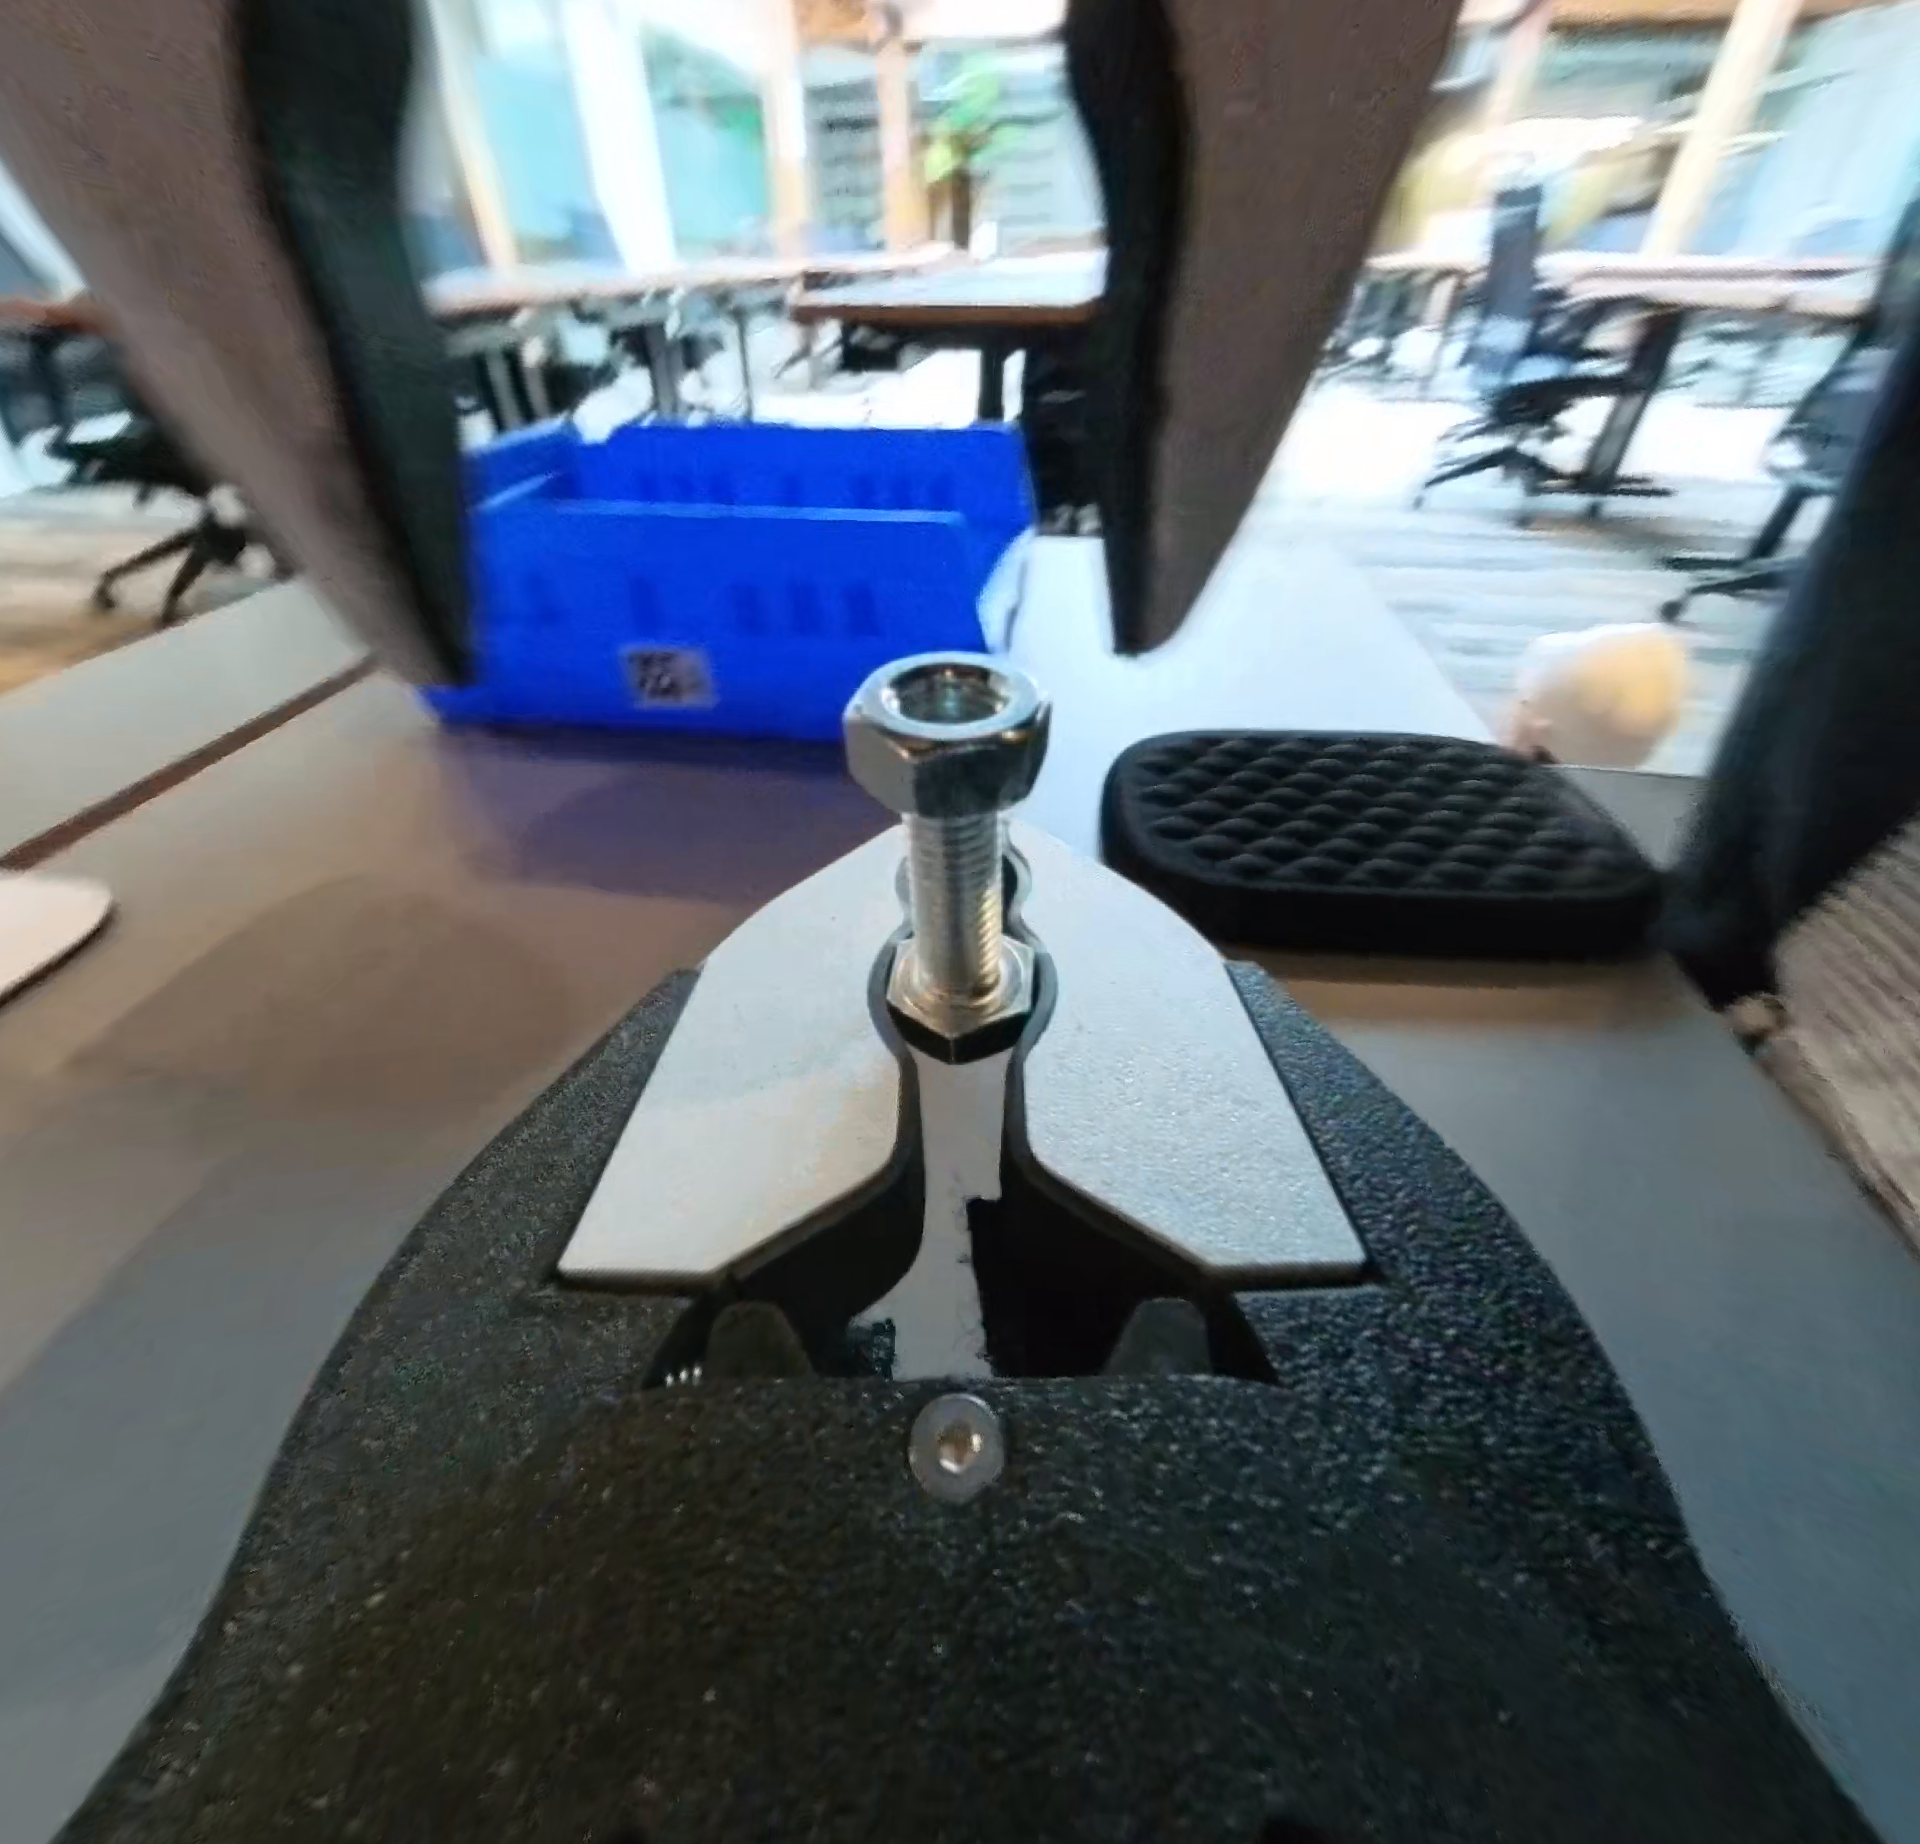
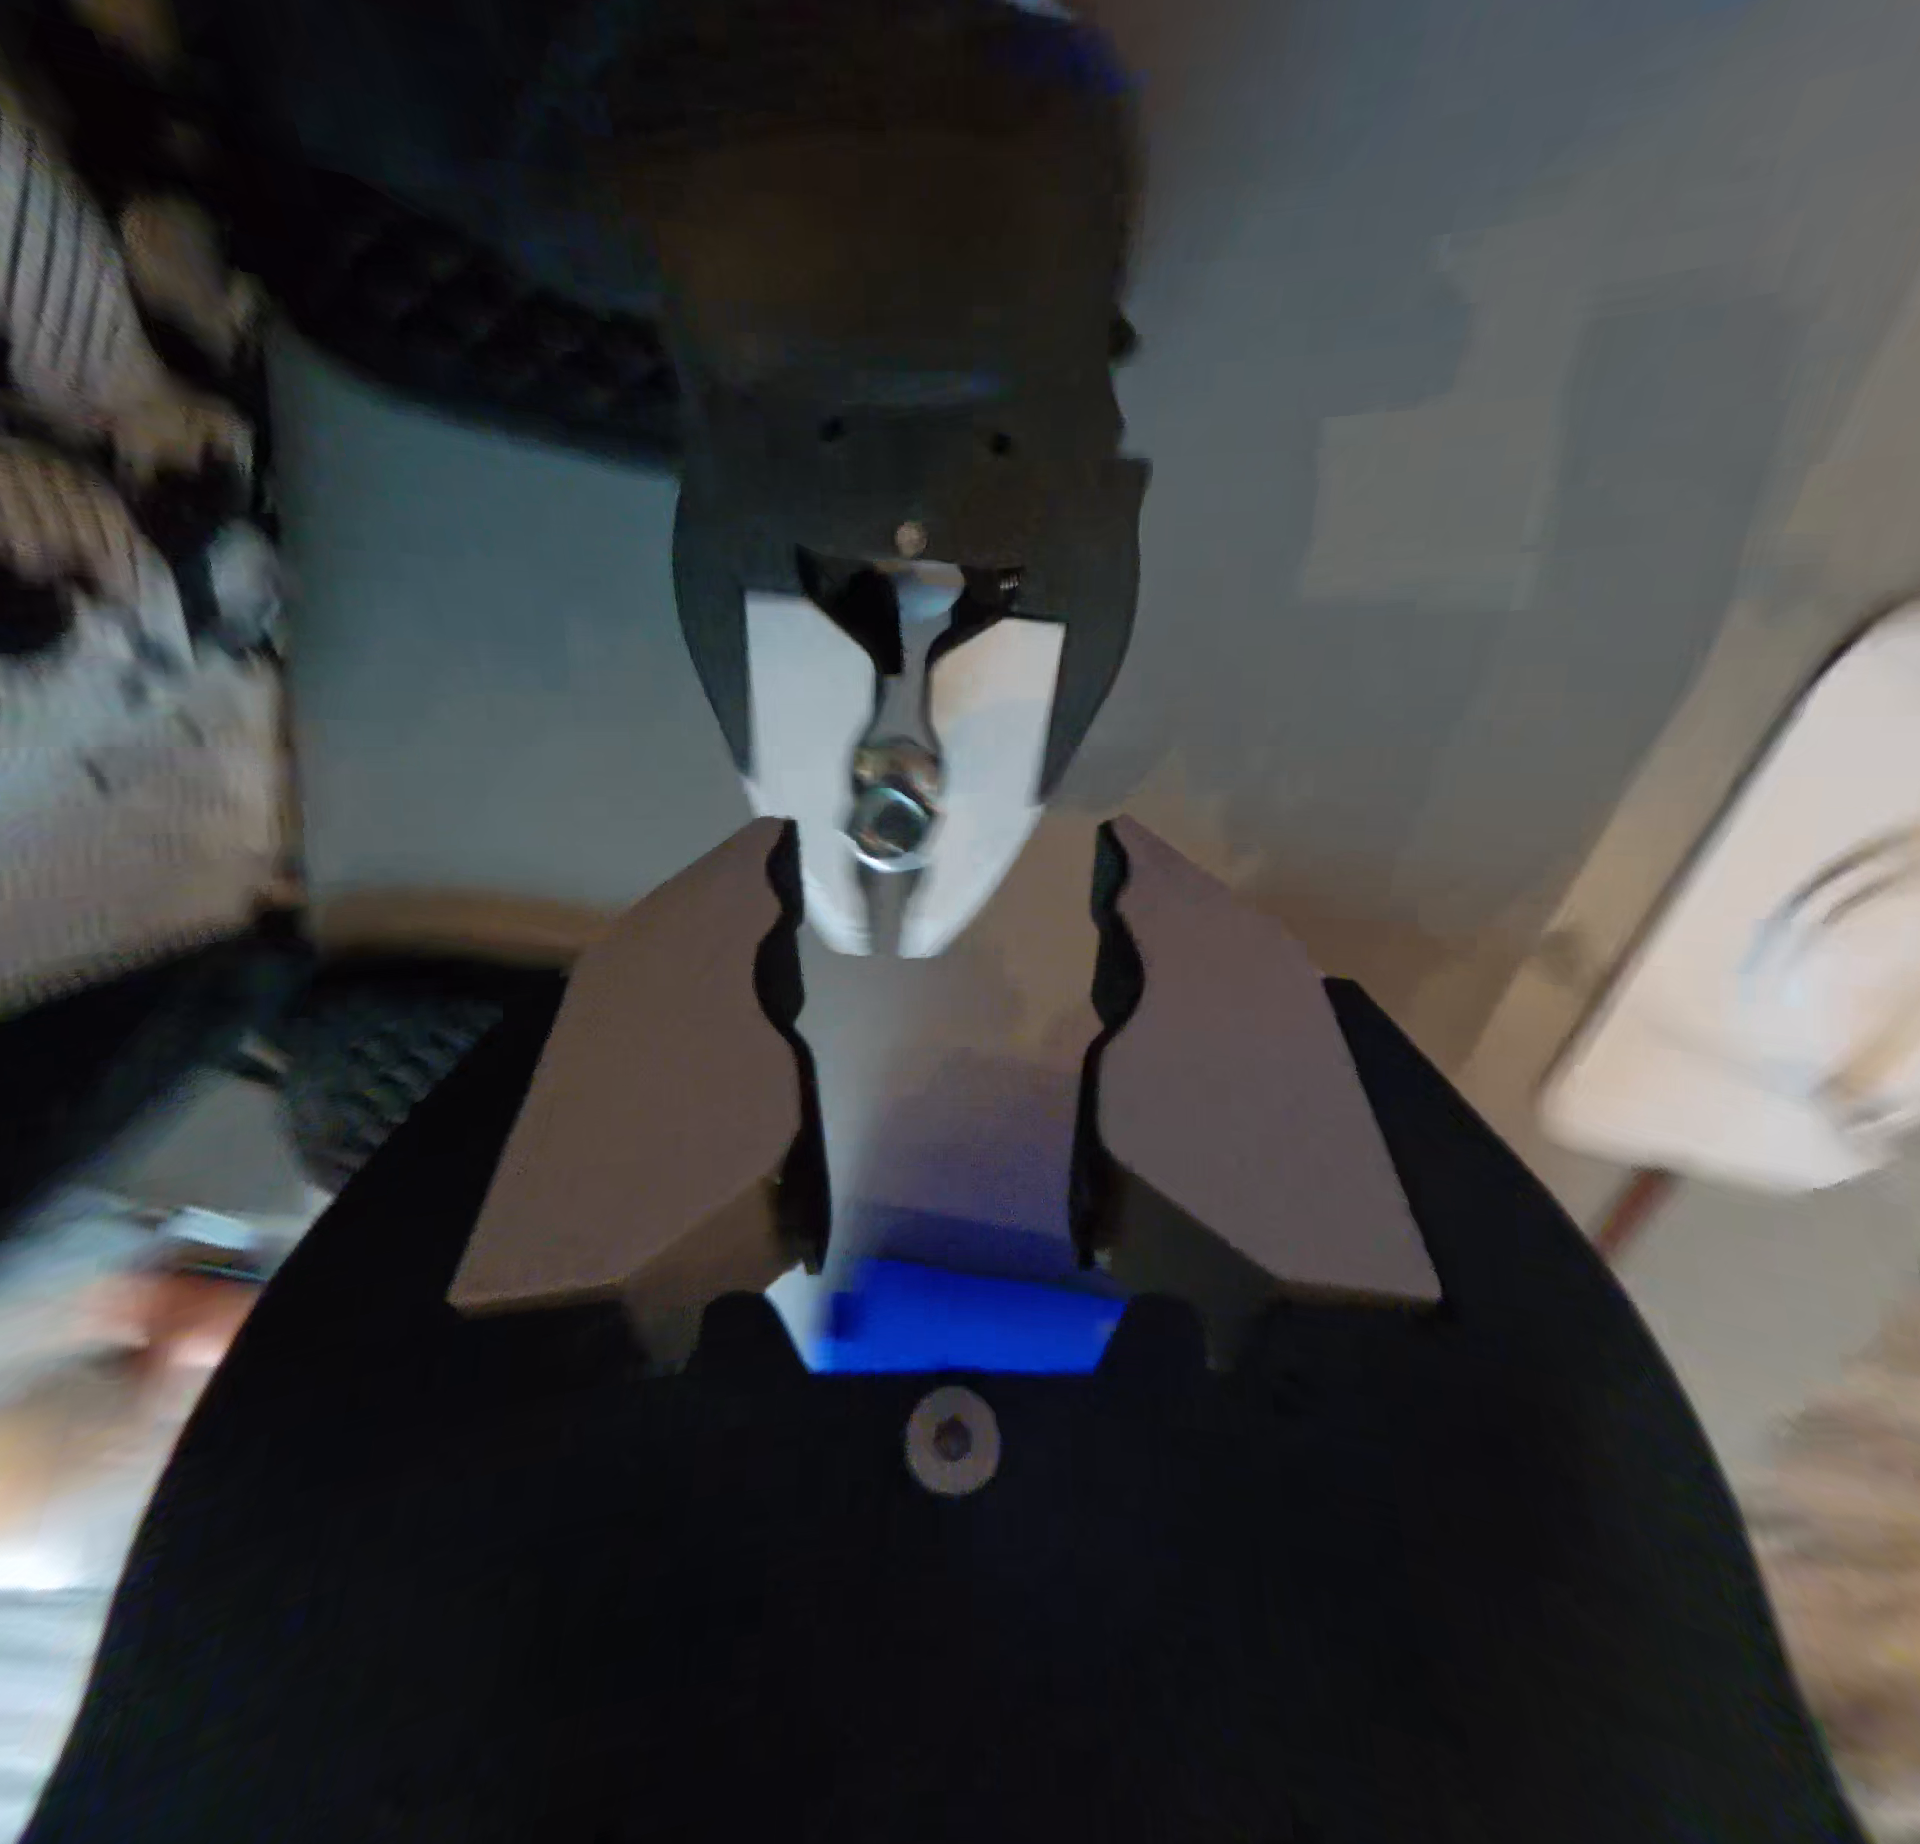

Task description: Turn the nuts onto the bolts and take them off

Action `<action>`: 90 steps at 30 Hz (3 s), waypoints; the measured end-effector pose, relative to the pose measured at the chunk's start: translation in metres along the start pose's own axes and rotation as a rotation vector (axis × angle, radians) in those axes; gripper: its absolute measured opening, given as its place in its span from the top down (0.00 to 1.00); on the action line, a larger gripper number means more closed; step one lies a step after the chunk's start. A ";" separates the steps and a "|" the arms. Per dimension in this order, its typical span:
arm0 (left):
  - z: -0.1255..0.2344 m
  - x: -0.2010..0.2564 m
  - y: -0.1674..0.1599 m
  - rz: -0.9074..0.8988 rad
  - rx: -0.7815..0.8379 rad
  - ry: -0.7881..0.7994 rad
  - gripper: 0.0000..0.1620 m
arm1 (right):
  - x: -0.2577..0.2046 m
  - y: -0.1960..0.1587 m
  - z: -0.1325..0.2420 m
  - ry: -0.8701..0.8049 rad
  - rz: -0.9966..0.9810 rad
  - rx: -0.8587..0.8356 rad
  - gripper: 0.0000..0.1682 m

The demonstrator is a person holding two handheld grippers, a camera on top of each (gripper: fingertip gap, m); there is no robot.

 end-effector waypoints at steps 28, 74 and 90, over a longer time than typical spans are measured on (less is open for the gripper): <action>-0.001 0.046 -0.003 -0.115 0.010 -0.525 0.94 | -0.048 0.021 -0.010 0.049 1.086 -0.098 0.90; 0.000 0.025 -0.006 -0.068 0.042 -0.319 0.94 | -0.030 0.023 -0.003 0.060 1.010 -0.055 0.83; 0.000 0.026 -0.007 -0.076 0.030 -0.311 0.94 | -0.032 0.016 -0.011 0.057 0.250 -0.120 0.89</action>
Point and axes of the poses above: each gripper's, where its closed fingertips meet, z back along the fingers, y out of its top, x = y × z across the jaws, the point moved 6 cm from there along z, back along the fingers, and after that the axes turned 11 degrees about -x, right-handed, at the moved point
